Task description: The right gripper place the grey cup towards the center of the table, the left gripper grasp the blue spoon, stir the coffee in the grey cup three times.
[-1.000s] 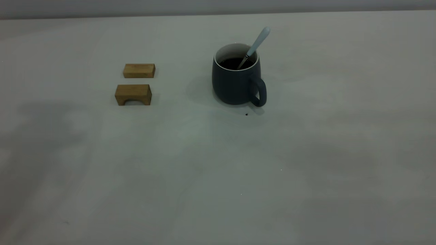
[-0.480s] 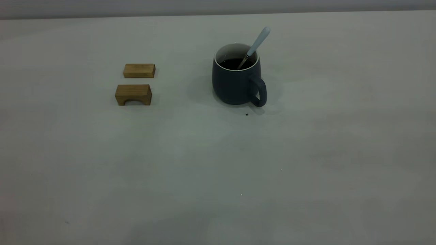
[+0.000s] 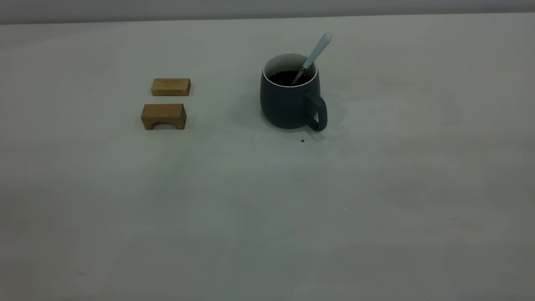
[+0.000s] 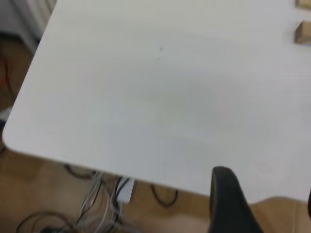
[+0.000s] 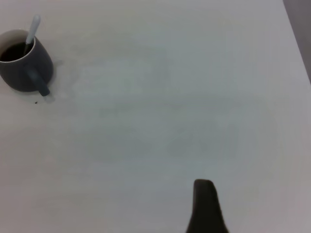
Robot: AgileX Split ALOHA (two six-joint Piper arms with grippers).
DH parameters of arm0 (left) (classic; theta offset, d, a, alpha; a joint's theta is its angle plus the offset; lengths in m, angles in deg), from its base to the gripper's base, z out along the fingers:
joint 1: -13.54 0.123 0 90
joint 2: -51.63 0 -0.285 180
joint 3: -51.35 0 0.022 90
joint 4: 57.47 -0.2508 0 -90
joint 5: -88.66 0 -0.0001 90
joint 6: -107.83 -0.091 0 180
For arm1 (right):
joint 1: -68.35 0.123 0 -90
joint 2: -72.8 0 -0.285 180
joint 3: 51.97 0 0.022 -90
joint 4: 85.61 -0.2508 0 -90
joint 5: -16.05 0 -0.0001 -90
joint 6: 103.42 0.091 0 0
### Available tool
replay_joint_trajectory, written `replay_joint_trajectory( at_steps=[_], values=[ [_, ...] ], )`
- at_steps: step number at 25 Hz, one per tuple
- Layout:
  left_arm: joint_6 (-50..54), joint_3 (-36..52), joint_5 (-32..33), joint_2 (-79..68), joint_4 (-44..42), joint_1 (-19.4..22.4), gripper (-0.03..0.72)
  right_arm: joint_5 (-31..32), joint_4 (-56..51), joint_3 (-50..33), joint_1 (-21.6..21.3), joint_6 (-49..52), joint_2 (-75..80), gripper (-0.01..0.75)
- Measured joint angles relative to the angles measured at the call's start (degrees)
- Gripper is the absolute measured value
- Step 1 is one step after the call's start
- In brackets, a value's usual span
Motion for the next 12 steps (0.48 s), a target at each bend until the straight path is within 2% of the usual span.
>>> replay_joint_trajectory(
  at_steps=[7, 12],
  values=[
    [-3.42, 0.65, -0.42, 7.17, 3.41, 0.44, 0.464, 0.00, 0.00, 0.00, 0.00, 0.00, 0.00, 0.582],
    [-12.53, 1.05, -0.42, 7.19, 8.91, 2.39, 0.464, 0.00, 0.00, 0.00, 0.00, 0.00, 0.00, 0.582]
  ],
)
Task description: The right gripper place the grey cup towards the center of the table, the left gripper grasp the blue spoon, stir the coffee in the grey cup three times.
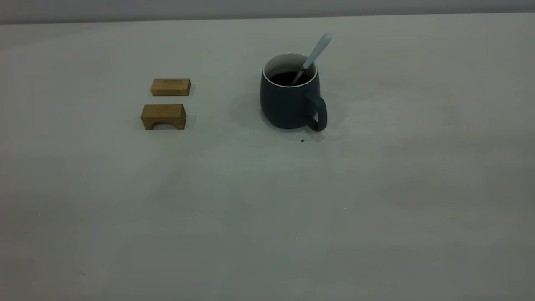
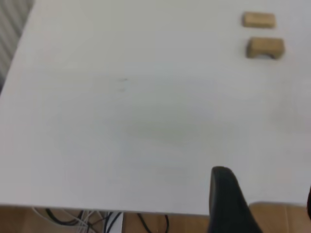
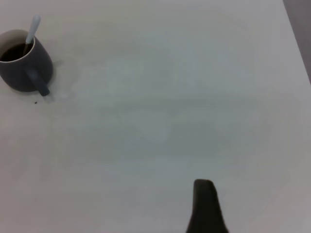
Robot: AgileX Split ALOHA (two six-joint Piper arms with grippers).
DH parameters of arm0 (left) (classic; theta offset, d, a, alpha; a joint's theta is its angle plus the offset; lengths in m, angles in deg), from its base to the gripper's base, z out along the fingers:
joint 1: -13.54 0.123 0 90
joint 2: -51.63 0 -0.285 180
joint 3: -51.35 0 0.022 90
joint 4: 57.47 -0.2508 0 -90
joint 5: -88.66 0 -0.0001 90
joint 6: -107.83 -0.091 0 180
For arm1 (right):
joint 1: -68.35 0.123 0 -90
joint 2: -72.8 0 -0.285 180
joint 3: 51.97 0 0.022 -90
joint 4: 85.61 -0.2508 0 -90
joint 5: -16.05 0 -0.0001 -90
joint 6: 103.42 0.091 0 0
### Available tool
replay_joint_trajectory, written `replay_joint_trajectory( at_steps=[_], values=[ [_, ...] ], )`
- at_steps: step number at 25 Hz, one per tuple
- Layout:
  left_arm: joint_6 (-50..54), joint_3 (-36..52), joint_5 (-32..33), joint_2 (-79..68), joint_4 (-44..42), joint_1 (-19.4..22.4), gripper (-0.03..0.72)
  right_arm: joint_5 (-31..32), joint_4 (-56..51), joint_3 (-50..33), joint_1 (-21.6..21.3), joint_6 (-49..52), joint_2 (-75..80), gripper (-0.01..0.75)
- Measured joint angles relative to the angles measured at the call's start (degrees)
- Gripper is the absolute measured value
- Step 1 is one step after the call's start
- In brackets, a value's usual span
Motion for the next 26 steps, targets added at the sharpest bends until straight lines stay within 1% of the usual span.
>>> replay_joint_trajectory(
  at_steps=[5, 26],
  values=[
    [-1.55, 0.00, 0.00, 0.00, 1.87, 0.24, 0.464, 0.00, 0.00, 0.00, 0.00, 0.00, 0.00, 0.582],
    [-1.55, 0.00, 0.00, 0.00, 2.23, 0.24, 0.464, 0.00, 0.00, 0.00, 0.00, 0.00, 0.00, 0.582]
  ],
)
